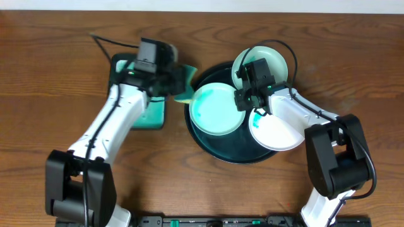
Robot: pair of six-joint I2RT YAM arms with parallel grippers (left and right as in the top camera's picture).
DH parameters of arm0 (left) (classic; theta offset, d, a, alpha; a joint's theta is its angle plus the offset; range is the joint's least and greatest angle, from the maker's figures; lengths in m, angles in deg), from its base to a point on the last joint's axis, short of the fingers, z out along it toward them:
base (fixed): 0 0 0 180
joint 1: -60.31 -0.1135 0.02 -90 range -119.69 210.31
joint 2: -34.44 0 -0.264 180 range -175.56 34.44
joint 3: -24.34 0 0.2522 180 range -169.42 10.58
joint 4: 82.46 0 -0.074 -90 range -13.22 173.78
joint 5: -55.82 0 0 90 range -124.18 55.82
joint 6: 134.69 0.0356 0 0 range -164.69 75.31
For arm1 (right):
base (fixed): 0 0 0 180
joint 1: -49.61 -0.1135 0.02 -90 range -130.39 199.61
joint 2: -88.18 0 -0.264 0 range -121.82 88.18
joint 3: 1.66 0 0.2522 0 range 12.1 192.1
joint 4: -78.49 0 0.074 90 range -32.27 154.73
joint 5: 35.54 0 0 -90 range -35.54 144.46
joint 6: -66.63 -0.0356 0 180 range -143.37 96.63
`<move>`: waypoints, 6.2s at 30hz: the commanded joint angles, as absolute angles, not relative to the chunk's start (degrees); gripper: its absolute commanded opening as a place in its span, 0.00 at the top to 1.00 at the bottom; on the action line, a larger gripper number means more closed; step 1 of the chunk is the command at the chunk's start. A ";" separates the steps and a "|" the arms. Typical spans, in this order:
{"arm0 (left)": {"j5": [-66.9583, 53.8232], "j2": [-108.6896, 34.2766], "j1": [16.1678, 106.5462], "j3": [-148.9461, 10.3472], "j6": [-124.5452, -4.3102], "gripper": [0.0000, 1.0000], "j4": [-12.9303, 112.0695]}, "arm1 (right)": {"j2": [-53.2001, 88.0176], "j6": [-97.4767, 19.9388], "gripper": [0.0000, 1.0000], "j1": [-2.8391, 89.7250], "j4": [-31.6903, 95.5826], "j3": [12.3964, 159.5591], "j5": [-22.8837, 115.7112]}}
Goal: Clean dirty plates on tray and stack at the side
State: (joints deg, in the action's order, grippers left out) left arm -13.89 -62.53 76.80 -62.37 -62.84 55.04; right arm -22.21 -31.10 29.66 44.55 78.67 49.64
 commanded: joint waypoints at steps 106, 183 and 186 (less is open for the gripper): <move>-30.50 -68.25 57.91 -62.37 -67.89 0.93 56.16 | 0.33 24.94 0.99 5.95 59.85 78.84 100.65; -30.50 -68.28 57.91 -62.37 -67.91 0.93 55.72 | -21.55 -35.45 0.79 83.30 60.85 78.80 37.05; -30.50 -68.28 57.91 -62.37 -67.91 0.93 55.77 | -20.66 -35.32 0.58 83.32 59.37 79.58 34.73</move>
